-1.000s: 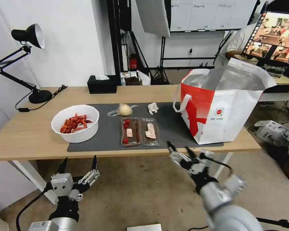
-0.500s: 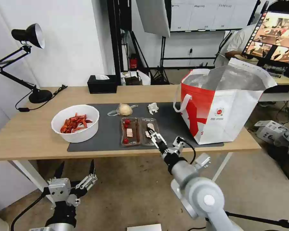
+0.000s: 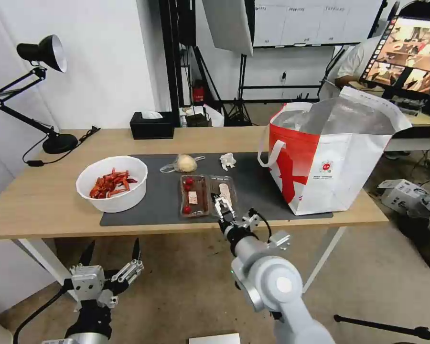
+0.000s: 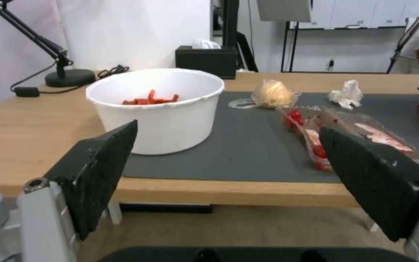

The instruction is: Pick up the trash from the table and place it into the takeout bag.

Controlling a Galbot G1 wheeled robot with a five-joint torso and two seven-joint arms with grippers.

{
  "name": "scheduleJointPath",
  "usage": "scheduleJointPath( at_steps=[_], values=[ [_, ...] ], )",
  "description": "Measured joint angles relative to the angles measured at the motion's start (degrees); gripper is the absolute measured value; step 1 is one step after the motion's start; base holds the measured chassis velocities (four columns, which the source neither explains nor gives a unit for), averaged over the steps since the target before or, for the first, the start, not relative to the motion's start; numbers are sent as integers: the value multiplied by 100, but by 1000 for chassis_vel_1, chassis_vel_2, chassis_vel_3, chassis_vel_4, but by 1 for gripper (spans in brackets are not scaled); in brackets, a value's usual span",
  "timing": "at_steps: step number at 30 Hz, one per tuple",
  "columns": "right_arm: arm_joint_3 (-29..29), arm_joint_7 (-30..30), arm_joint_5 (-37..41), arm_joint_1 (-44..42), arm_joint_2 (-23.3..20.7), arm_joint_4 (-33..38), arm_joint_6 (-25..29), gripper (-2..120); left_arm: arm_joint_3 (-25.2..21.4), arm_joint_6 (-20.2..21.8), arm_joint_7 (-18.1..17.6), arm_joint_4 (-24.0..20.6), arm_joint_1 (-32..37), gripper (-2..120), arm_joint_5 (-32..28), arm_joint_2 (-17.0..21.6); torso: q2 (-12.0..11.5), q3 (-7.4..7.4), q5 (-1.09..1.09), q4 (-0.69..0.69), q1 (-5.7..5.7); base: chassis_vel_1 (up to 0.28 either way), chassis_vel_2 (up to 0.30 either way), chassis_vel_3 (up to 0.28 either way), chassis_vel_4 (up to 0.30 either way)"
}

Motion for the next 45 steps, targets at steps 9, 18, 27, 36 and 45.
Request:
scheduleJointPath(
  at_steps=[9,18,27,36,45],
  values=[
    [-13,84,-101,105,174,-198,44,100,-6,-1,-2,0,-28,100,-63,69,0,0,1,0,0,0,0,0,0],
    [48,91,-97,229,170,-293,68,100,-5,-5,-5,0,-48,100,-89,97,0,0,1,0,0,0,0,0,0],
    [217,117,99,408,164,-441,77,100,-2,10,-4,0,-46,100,-98,123,0,0,1,0,0,0,0,0,0],
    [296,157,286,583,158,-611,77,100,11,29,-4,0,-38,100,-114,117,0,0,1,0,0,0,0,0,0],
    [263,16,88,757,155,-822,43,100,3,31,-4,1,-55,100,-127,119,0,0,1,0,0,0,0,0,0]
  ],
)
